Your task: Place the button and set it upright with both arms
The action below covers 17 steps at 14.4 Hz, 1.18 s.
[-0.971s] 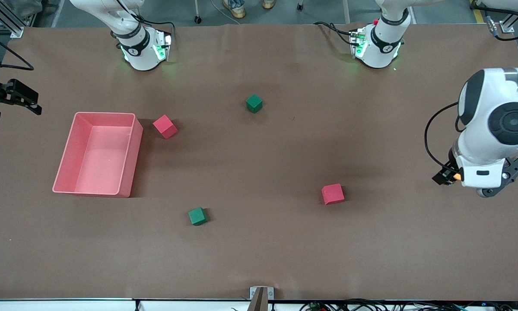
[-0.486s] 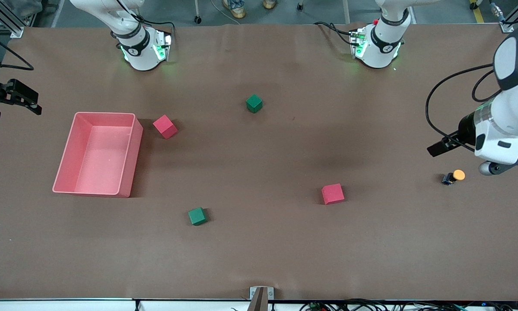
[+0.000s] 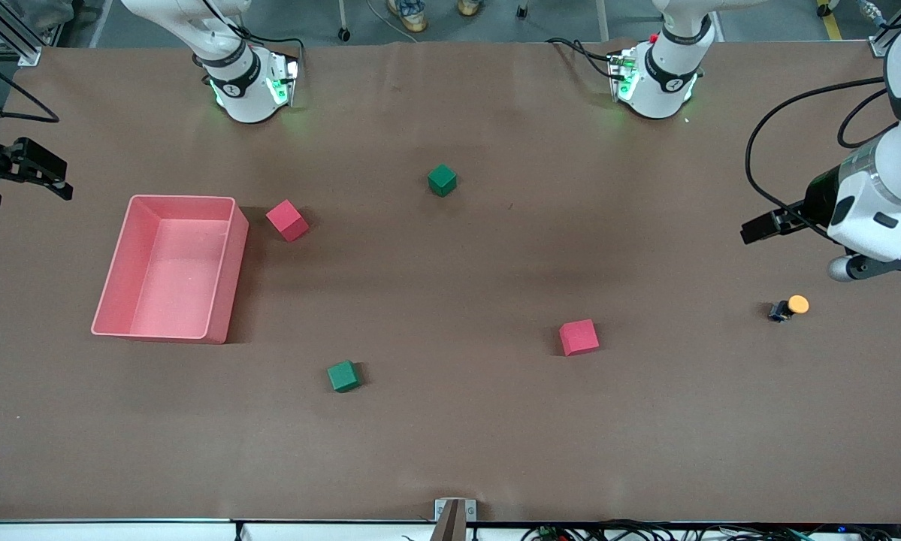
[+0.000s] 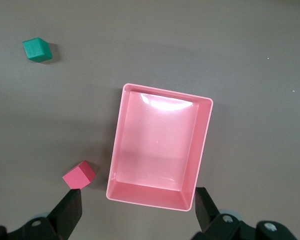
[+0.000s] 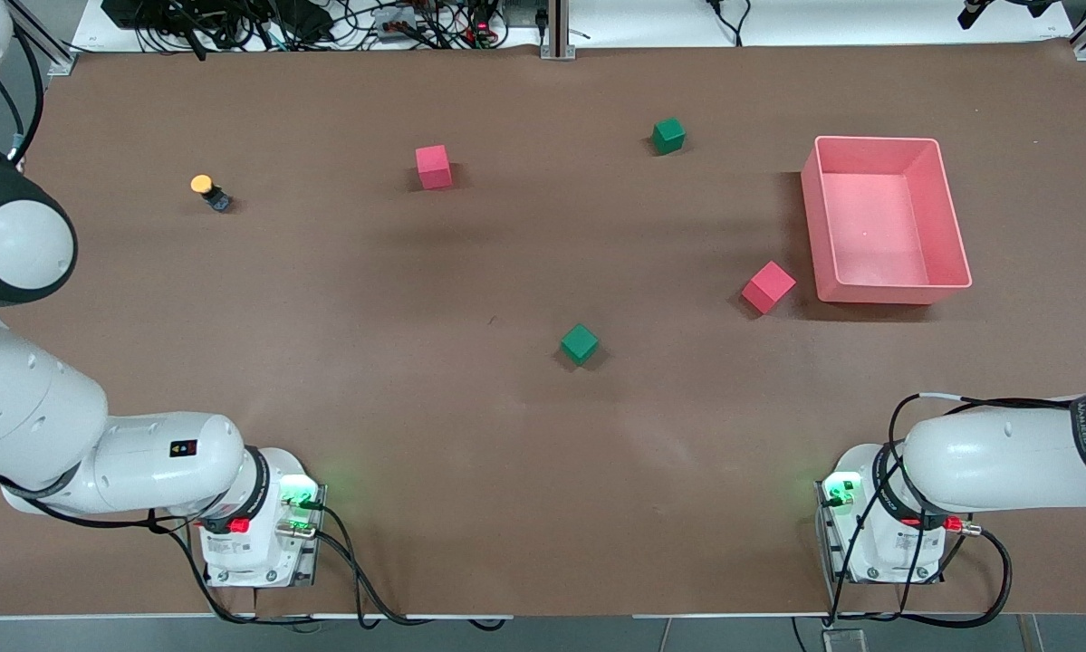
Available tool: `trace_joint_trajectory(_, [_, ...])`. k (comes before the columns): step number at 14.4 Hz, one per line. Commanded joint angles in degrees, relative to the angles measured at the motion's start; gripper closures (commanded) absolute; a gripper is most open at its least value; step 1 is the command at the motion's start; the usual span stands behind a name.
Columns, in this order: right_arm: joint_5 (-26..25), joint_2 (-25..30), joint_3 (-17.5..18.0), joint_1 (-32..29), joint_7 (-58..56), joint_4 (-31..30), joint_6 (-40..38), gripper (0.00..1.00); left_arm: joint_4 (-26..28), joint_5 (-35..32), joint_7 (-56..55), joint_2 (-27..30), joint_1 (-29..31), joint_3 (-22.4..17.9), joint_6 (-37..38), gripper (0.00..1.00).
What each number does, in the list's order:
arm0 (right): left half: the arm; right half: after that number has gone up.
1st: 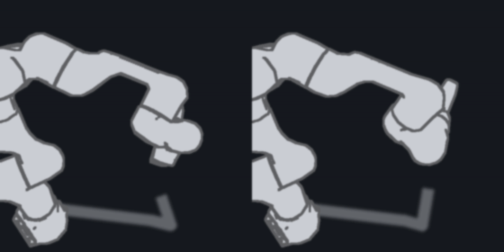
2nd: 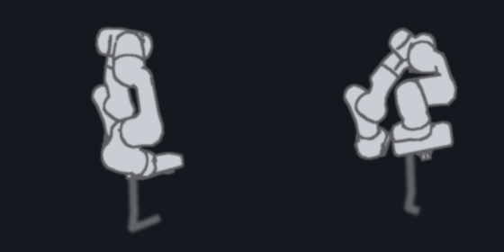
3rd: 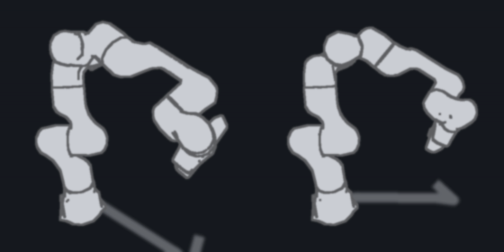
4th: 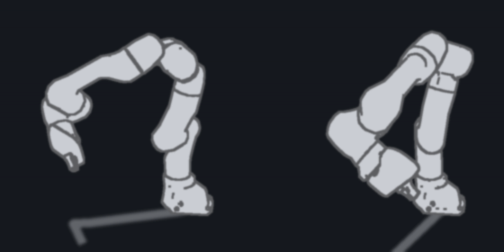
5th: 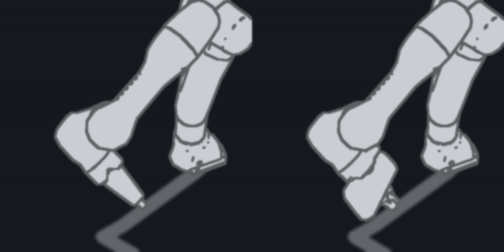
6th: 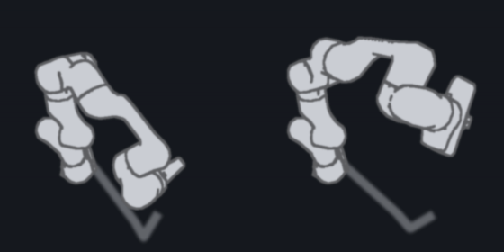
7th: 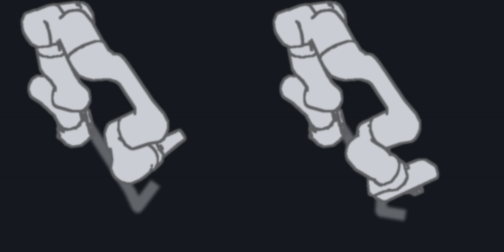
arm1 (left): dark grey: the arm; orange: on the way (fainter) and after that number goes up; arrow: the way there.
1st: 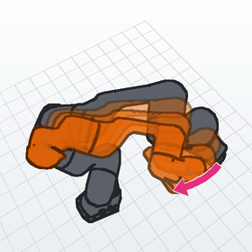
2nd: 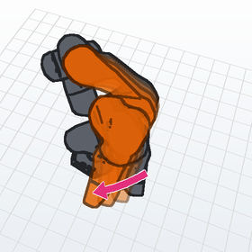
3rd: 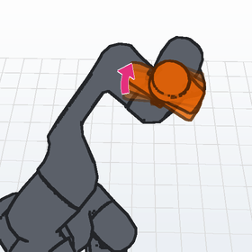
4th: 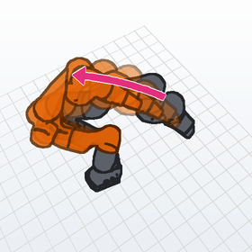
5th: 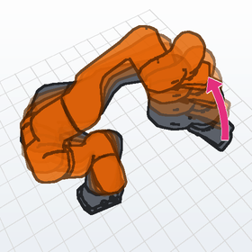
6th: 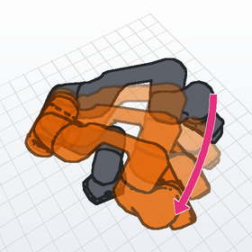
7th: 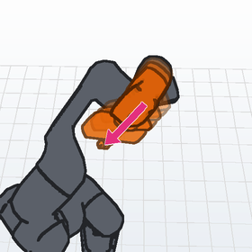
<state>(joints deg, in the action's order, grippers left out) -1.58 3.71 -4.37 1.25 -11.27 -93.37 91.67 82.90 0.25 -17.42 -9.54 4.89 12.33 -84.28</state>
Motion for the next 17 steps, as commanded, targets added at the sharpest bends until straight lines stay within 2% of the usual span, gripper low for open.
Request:
trace_joint_trajectory(1, [-0.09, -0.38, -0.03, 0.07, -0.51, 0.55, -0.53, 0.00, -0.46, 3.35, 10.53, 3.46, 0.38, -0.72, 2.01, 0.00])
trace_joint_trajectory(10, [-0.09, -0.02, -0.12, -0.28, -0.60, 0.64, 0.52, 0.00, 0.33, 3.18, 14.43, 7.52, -0.84, -2.04, 1.93, 0.00])
trace_joint_trajectory(14, [0.26, -0.02, -0.38, -0.54, -0.60, 0.47, 0.79, 0.00, 1.12, 3.26, 14.61, 8.66, -3.74, -6.08, 1.66, 0.00])
trace_joint_trajectory(17, [0.43, -0.02, -0.38, -0.46, -0.42, 0.20, 0.61, 0.00, 1.74, 3.27, 16.88, 9.62, -4.54, -7.66, 1.58, 0.00])
